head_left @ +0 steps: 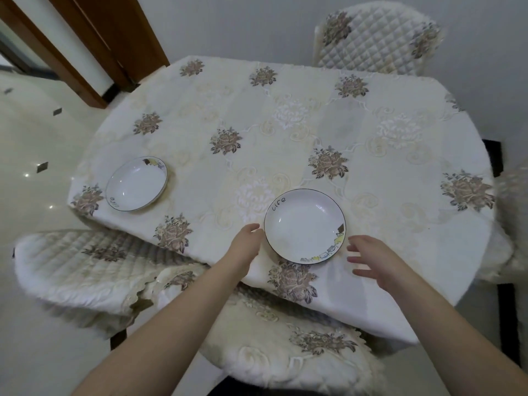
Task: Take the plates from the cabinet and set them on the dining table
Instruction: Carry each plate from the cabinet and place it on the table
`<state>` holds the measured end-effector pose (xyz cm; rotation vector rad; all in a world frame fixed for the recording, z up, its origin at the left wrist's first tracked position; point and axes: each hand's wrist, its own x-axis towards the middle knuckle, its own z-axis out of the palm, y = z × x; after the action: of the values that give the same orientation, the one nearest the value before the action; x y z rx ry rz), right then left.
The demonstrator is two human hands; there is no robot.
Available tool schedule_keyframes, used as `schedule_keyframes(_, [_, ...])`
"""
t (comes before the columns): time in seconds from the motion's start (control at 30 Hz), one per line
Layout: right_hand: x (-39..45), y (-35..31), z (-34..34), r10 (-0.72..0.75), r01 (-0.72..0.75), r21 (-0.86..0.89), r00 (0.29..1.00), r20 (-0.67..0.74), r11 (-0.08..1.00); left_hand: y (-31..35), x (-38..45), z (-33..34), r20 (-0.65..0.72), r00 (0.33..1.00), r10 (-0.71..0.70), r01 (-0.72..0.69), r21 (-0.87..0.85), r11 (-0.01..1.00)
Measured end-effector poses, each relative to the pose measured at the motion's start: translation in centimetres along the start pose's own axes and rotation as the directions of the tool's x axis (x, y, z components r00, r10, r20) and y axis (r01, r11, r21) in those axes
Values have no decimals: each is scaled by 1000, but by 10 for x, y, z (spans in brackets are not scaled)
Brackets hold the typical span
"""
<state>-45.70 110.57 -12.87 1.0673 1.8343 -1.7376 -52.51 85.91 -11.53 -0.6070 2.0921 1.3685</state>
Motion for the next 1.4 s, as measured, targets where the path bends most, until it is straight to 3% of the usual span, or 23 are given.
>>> schedule_keyframes(0.1, [-15, -1, 0, -10, 12, -54, 999, 40, 998, -5, -21, -15, 61, 995, 74, -86, 226, 970])
schedule_keyframes(0.23, [-35, -1, 14, -78, 100, -183, 989, 124, 978, -24, -61, -28, 137, 969, 205, -246, 478, 844])
schedule_keyframes(0.27, [-40, -1, 19, -105, 137, -224, 983, 151, 965, -32, -71, -31, 133, 955, 264, -292, 564, 773])
schedule_keyframes(0.37, [-56, 2, 39, -245, 316, -372, 943, 225, 873, -56, -100, -45, 84, 854, 513, -326, 855, 404])
schedule_keyframes(0.43, [-70, 4, 54, -322, 420, -451, 904, 280, 788, -70, -116, -57, 55, 804, 591, -291, 904, 312])
schedule_keyframes(0.6, [-105, 15, 95, -355, 537, -557, 841, 408, 633, -99, -136, -95, 3, 807, 590, -228, 924, 307])
schedule_keyframes(0.77, [-146, 23, 132, -431, 659, -638, 748, 504, 398, -145, -164, -147, -78, 809, 583, -212, 886, 413])
schedule_keyframes(0.93, [-186, 52, 185, -521, 744, -648, 622, 585, 162, -227, -204, -205, -212, 820, 532, -73, 883, 464])
schedule_keyframes(1.0, [-206, 75, 214, -508, 741, -668, 605, 613, 76, -264, -231, -229, -230, 826, 515, -80, 856, 510])
schedule_keyframes(1.1, [-240, 113, 258, -541, 711, -695, 542, 643, -113, -319, -279, -268, -364, 806, 466, -13, 777, 629])
schedule_keyframes(1.23, [-290, 139, 318, -486, 753, -616, 459, 744, -232, -384, -342, -312, -476, 790, 387, 96, 719, 689])
schedule_keyframes(1.4, [-334, 162, 397, -375, 818, -437, 297, 878, -375, -444, -399, -347, -649, 696, 308, 211, 594, 776])
